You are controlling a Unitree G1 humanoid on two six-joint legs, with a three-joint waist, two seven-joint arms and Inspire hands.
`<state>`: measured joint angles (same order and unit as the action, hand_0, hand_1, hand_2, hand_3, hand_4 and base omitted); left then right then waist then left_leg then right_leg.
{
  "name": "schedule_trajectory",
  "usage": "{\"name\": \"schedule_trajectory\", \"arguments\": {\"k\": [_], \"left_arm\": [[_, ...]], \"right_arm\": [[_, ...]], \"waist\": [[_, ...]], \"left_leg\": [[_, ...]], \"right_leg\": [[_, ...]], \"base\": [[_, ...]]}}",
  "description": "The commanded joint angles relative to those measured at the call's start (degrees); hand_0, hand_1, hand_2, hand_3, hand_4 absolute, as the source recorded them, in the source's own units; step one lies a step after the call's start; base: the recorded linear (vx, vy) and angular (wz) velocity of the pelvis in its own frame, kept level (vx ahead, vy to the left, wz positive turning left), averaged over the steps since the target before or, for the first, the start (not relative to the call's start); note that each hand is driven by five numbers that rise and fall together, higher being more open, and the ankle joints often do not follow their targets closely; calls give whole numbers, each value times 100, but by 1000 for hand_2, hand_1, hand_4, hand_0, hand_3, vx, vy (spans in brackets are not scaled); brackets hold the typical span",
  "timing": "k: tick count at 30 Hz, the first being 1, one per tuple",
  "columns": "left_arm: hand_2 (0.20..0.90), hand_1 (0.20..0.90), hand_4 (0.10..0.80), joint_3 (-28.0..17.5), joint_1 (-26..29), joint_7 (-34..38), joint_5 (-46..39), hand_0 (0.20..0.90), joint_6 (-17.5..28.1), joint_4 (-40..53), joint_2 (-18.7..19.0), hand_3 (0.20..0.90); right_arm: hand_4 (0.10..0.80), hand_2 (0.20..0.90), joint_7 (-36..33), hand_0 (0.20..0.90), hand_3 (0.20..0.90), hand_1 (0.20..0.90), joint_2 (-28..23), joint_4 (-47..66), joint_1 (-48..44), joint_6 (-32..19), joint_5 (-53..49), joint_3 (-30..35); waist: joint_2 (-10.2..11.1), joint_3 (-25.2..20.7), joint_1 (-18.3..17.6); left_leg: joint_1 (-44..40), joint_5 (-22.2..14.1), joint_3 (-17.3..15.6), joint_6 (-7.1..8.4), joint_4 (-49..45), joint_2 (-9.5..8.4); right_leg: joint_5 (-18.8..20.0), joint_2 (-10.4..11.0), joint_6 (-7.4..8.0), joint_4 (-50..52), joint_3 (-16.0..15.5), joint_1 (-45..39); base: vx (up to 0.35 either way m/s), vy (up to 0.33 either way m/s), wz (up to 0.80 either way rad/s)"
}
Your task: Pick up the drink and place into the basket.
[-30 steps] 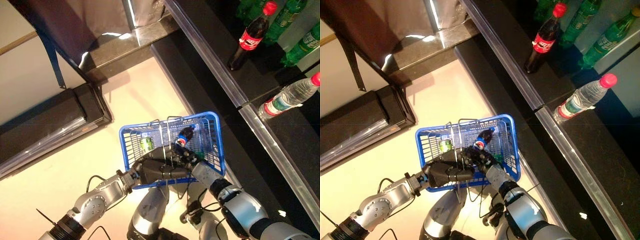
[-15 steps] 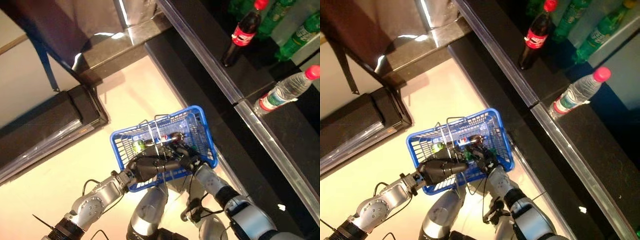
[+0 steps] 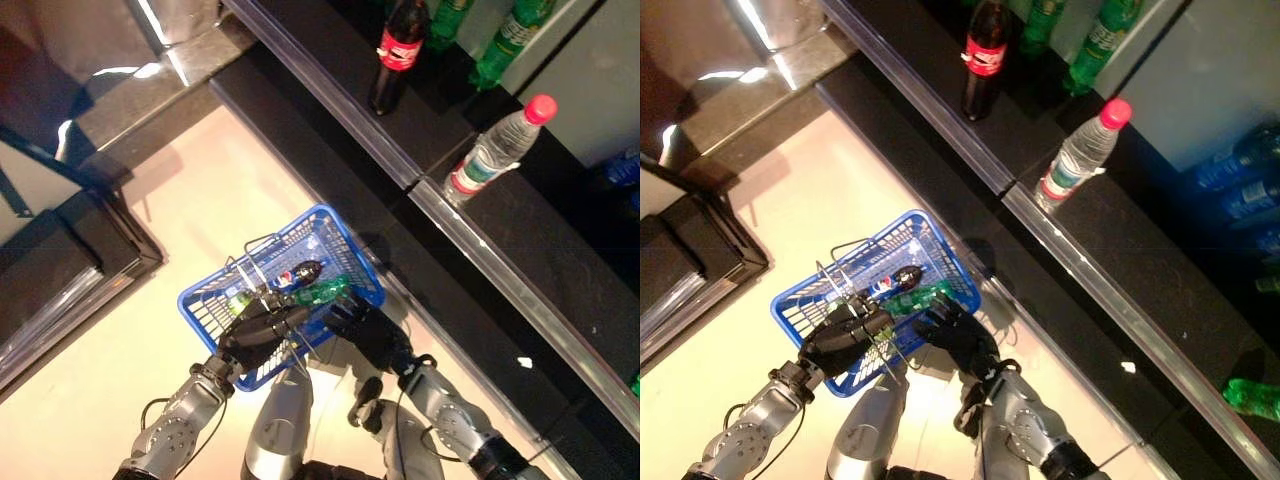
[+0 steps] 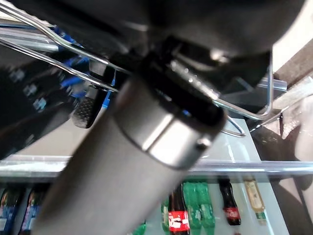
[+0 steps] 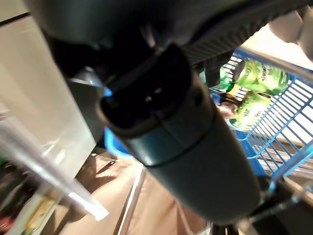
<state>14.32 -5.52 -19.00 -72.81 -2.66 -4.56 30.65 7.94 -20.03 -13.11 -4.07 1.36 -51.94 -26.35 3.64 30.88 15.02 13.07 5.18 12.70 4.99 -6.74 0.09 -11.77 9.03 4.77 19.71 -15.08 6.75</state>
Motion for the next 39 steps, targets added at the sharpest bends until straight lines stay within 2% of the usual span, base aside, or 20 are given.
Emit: {"name": "schedule_trajectory", "arguments": {"k": [1, 5, 10, 13, 19, 25, 29, 31, 34, 35, 39], "left_arm": [[300, 300, 100, -156, 384, -983, 1, 300, 1073, 2040, -530, 200], [300, 300, 100, -313, 174, -466, 9, 300, 1003, 1561, -667, 200], [300, 300, 100, -530, -163, -251, 298, 300, 1114, 848, -827, 200], [300, 300, 100, -641, -265, 71, 782, 300, 1370, 98, -899, 200], [300, 300, 100, -1110, -623, 492, 1192, 300, 1501, -1706, -1293, 200], [300, 300, 100, -1351, -395, 1039, 1754, 300, 1553, -3506, -1640, 200], [300, 300, 100, -1513, -200, 1172, 1928, 300, 1589, -4659, -1794, 200], [300, 300, 100, -1561, -125, 1172, 1999, 300, 1619, -4961, -1801, 200], [300, 300, 100, -1599, 26, 1220, 2190, 300, 1717, -5629, -1840, 200], [300, 300, 100, -1602, 69, 1272, 2275, 300, 1720, -5789, -1844, 200], [300, 300, 100, -1635, 162, 1366, 2571, 300, 1971, -6288, -1913, 200]], "right_arm": [[800, 900, 840, 900, 900, 900, -295, 756, 51, -120, 224, -68], [800, 900, 906, 900, 900, 900, -328, 919, 333, -194, 237, 159], [800, 900, 1193, 900, 900, 900, -205, 999, 857, -345, 267, 412], [800, 900, 1256, 900, 900, 900, -120, 770, 1010, -472, 271, 565], [800, 900, 1519, 900, 900, 900, 296, 149, 1571, -230, 81, 1117], [800, 900, 808, 900, 900, 900, 613, -1300, 1518, -208, 722, 1473], [800, 900, 551, 900, 900, 900, 738, -2838, 1210, -378, 1237, 1684], [800, 900, 434, 900, 900, 900, 766, -3316, 1108, -420, 1405, 1719], [800, 900, -1, 900, 900, 900, 773, -4571, 875, -742, 2537, 1723], [800, 900, -97, 900, 900, 900, 774, -4913, 834, -636, 2814, 1708], [800, 900, -77, 900, 900, 900, 843, -5810, 796, -553, 2707, 1987]], "waist": [[-71, -609, -377], [113, -917, -542], [284, -1273, -706], [291, -1495, -798], [248, -1964, -1022], [140, -2279, -1242], [59, -2451, -1304], [37, -2488, -1305], [-9, -2574, -1288], [-24, -2585, -1276], [-61, -2622, -1257]], "left_leg": [[-572, -180, -378, -466, 187, -35], [-778, -188, -535, -432, 355, 70], [-966, -223, -790, -418, 492, 216], [-1163, -214, -885, -372, 669, 299], [-1452, -145, -1208, -244, 1033, 432], [-1600, -165, -1483, -142, 1144, 510], [-1682, -202, -1593, -101, 1163, 541], [-1705, -216, -1605, -90, 1174, 542], [-1732, -259, -1624, -66, 1174, 531], [-1744, -275, -1626, -64, 1174, 528], [-1796, -319, -1668, -57, 1174, 525]], "right_leg": [[1266, 49, 49, -899, 311, -100], [1326, -26, 96, -1136, 471, -283], [1342, -124, 109, -1297, 604, -446], [1371, -159, 121, -1466, 694, -602], [1446, -157, 182, -1828, 857, -852], [1527, -81, 225, -2063, 941, -1011], [1499, -53, 232, -2095, 944, -1094], [1491, -41, 236, -2121, 922, -1132], [1506, -13, 254, -2223, 891, -1206], [1522, 0, 263, -2262, 887, -1222], [1597, 33, 294, -2386, 880, -1252]], "base": [[8, -22, -20], [31, -33, -19], [18, -57, -27], [36, -15, -26], [32, 13, -26], [11, 31, -15], [30, 33, -21], [21, 34, -4], [5, 35, -3], [-13, 31, -2], [-12, 28, -6]]}}
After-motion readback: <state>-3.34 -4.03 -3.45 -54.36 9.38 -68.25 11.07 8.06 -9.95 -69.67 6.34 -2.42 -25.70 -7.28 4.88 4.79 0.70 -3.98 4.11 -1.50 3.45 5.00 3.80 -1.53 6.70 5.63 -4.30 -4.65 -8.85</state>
